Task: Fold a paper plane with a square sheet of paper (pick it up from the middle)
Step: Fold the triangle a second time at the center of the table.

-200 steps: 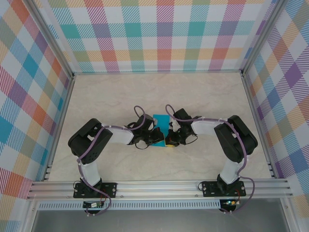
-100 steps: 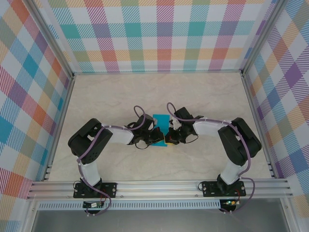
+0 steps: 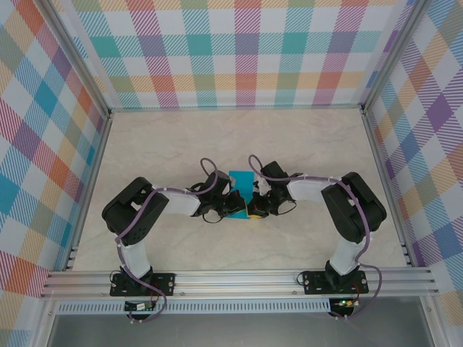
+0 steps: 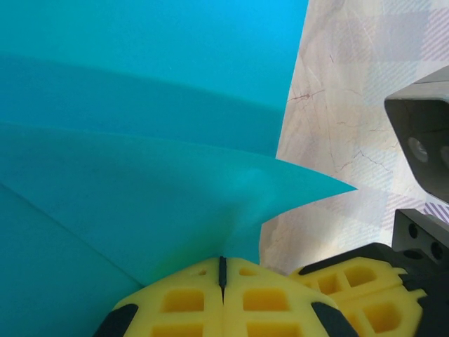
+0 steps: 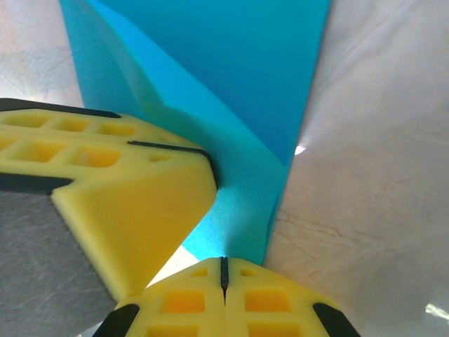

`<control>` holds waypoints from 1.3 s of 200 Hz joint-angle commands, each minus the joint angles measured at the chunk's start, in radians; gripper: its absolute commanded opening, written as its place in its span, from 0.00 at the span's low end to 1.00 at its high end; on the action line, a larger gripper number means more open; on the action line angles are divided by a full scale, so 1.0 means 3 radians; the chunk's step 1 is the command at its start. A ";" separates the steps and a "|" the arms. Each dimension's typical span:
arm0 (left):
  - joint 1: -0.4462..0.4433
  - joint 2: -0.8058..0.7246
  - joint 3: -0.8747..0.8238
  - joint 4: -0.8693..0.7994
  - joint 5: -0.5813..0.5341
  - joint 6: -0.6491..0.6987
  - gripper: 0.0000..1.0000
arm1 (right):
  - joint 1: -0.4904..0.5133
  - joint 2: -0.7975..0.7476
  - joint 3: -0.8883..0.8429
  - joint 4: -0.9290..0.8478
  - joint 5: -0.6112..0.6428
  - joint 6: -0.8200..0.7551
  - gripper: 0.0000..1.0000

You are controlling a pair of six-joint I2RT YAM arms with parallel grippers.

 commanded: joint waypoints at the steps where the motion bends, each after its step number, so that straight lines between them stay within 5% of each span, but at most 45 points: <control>1: -0.0020 0.0034 -0.0051 -0.0202 -0.0127 0.0053 0.02 | 0.0024 0.0193 0.0004 -0.0123 0.0397 -0.0106 0.01; 260: 0.0865 -0.0270 0.0194 -0.0345 0.0004 0.0680 0.03 | 0.0034 0.0178 -0.0058 -0.0278 0.0580 -0.0165 0.01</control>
